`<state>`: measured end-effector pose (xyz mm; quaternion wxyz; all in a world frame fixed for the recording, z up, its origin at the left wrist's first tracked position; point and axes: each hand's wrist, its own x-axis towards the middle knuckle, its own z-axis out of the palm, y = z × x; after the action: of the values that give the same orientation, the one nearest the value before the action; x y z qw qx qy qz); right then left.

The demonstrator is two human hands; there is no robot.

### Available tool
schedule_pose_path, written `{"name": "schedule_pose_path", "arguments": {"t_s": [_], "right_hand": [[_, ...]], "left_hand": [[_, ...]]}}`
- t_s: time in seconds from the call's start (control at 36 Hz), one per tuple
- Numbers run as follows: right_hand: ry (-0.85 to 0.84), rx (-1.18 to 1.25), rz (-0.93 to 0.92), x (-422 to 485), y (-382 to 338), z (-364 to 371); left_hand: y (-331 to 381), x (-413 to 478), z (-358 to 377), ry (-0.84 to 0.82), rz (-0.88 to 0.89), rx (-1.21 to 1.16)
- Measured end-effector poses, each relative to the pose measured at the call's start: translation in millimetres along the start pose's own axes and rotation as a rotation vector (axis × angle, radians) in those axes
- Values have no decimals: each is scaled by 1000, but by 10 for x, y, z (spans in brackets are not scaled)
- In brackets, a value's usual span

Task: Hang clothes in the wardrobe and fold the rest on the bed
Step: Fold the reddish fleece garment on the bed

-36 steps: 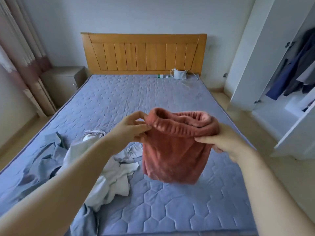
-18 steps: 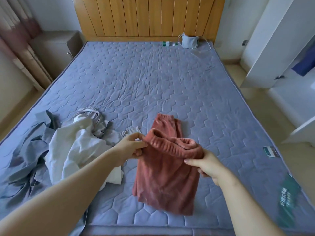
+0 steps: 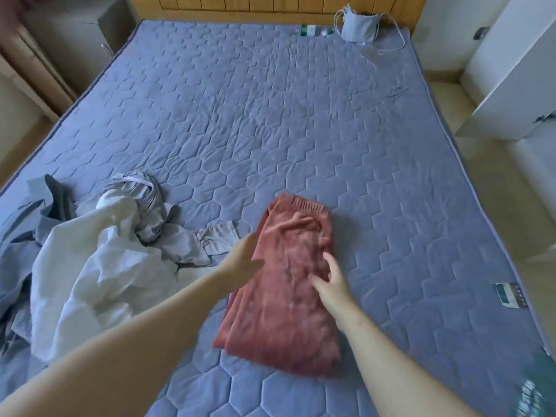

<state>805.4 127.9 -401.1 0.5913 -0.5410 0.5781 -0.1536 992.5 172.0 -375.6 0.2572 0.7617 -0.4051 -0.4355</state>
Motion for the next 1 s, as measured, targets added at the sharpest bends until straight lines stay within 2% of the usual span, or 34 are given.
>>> {"name": "schedule_pose_path", "arguments": {"t_s": [0.11,0.31,0.39,0.44,0.58,0.67,0.72,0.78,0.92,1.0], "right_hand": [[-57,-146,46,-34,377,113],[-175,-396,64,-37,966,345],[-223,-402,104,-30,1167,473],[-232,-414,130,-17,1295,544],[-296,-654,89,18,1567,661],[-361,-895,44,27,1688,749],[-317,-1080,-17,40,1810,829],[-266,-1116,-31,82,1976,909],[-270,-1189,-30,202,2219,1034],[-249,-1250,-33,251,2221,1078]], "left_hand": [[-423,13,157,-141,0,293],[-914,43,542,-368,52,581],[-1161,70,714,-462,118,697],[-1332,79,825,-511,146,783],[-1740,20,1056,-577,187,992],[-1850,36,1130,-590,205,1102],[-1923,78,1190,-581,211,1143],[-1994,115,1246,-561,225,1163],[-2038,170,1325,-555,239,1218],[-2113,281,1337,-408,399,1138]]}}
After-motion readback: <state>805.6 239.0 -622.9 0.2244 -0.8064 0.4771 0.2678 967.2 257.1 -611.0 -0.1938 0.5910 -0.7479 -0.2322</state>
